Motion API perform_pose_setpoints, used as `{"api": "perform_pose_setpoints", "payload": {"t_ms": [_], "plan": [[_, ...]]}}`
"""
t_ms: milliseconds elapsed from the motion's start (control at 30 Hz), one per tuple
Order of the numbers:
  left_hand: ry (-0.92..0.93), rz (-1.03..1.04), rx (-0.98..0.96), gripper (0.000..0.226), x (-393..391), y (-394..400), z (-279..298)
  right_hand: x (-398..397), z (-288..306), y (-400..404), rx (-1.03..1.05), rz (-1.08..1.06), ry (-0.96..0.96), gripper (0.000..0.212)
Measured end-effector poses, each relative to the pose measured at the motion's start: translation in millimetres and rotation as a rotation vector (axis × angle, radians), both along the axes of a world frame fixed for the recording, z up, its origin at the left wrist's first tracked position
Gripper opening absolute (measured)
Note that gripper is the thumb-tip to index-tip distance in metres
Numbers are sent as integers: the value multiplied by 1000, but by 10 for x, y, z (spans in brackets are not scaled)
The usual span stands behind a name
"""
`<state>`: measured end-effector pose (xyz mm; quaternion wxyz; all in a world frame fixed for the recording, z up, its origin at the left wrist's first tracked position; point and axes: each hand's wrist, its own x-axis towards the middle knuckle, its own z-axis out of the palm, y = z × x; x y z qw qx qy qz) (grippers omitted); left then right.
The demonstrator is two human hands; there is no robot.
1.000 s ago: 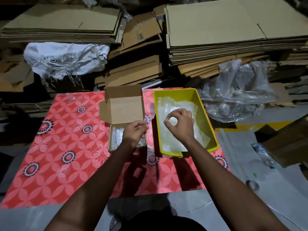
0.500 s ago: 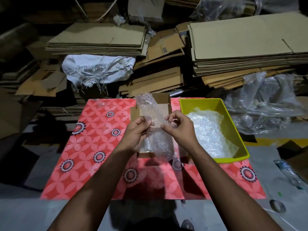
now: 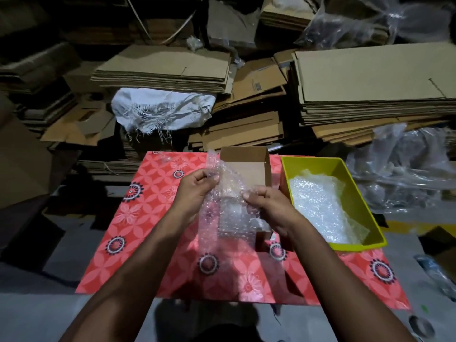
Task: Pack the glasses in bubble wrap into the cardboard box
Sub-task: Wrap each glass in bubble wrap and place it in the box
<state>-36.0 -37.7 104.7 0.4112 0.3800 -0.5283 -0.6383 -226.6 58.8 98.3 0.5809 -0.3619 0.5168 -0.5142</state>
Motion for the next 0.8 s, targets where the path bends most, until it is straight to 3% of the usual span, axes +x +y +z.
{"api": "perform_pose_setpoints", "payload": {"t_ms": [100, 167, 300, 400, 467, 700, 800], "plan": [[69, -85, 28, 20, 77, -12, 91, -47, 94, -53, -159, -96, 115, 8], [55, -151, 45, 28, 127, 4, 119, -87, 119, -49, -218, -110, 204, 20], [-43, -99, -44, 13, 111, 58, 95, -177, 146, -1, -249, -26, 187, 43], [-25, -65, -71, 15, 108, 64, 81, -209, 201, 46, -356, -7, 263, 27], [-3, -75, -94, 18, 104, 69, 86, -226, 229, 60, -406, -37, 280, 31], [125, -52, -78, 29, -47, 164, 173, -237, 200, 63, -289, -143, -44, 50], [121, -53, -83, 26, -36, 138, 120, -235, 147, 71, -285, -154, -75, 54]]}}
